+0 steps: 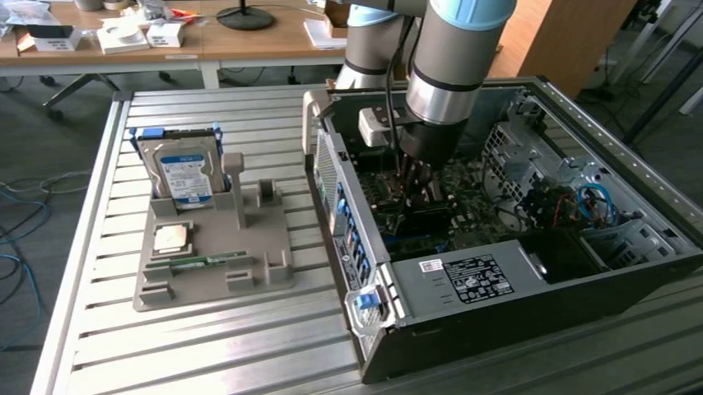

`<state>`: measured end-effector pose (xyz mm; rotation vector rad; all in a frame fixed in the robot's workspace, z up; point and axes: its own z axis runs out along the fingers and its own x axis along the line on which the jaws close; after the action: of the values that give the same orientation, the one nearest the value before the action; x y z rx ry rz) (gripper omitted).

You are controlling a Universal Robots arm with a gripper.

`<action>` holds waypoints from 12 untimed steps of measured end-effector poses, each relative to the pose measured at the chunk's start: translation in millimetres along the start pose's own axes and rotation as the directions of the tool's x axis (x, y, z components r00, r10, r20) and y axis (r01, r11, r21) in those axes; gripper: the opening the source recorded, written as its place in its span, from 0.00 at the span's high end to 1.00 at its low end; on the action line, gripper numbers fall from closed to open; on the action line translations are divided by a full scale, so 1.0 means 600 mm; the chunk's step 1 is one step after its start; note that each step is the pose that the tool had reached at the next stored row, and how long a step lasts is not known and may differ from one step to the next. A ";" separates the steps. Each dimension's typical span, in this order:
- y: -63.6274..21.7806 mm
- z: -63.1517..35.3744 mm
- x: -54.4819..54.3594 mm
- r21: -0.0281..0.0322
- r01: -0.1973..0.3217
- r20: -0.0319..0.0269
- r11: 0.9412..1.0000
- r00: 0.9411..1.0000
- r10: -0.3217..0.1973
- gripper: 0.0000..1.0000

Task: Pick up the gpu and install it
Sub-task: 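Press down on the gpu until it lock into place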

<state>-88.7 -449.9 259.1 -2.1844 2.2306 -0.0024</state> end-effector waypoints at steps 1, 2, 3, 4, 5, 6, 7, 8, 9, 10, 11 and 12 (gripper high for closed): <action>0.000 0.000 0.000 0.000 0.000 0.000 1.000 1.000 0.000 0.89; 0.000 -0.001 0.000 0.000 0.000 0.000 1.000 1.000 0.000 0.89; 0.000 -0.002 0.000 0.000 0.000 0.001 1.000 1.000 0.000 0.89; 0.000 -0.003 0.000 0.001 0.000 0.002 1.000 1.000 0.000 0.89; 0.000 -0.005 -0.001 0.001 0.000 0.002 1.000 1.000 0.000 0.89; 0.000 -0.008 0.000 0.001 0.000 0.002 1.000 1.000 0.000 0.89; 0.000 -0.012 0.000 0.000 0.000 0.000 1.000 1.000 0.000 0.89; 0.000 -0.014 0.000 0.000 0.000 0.001 1.000 1.000 0.000 0.89; 0.000 -0.017 0.000 0.000 0.000 0.000 1.000 1.000 0.000 0.89; 0.000 -0.021 0.000 0.000 0.000 0.000 1.000 1.000 0.000 0.89; 0.000 -0.024 0.000 0.000 0.000 0.000 1.000 1.000 0.000 0.89; 0.000 -0.027 0.000 0.000 0.000 0.000 1.000 1.000 0.000 0.89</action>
<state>-88.7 -449.9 275.3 -2.1841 2.2306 -0.0025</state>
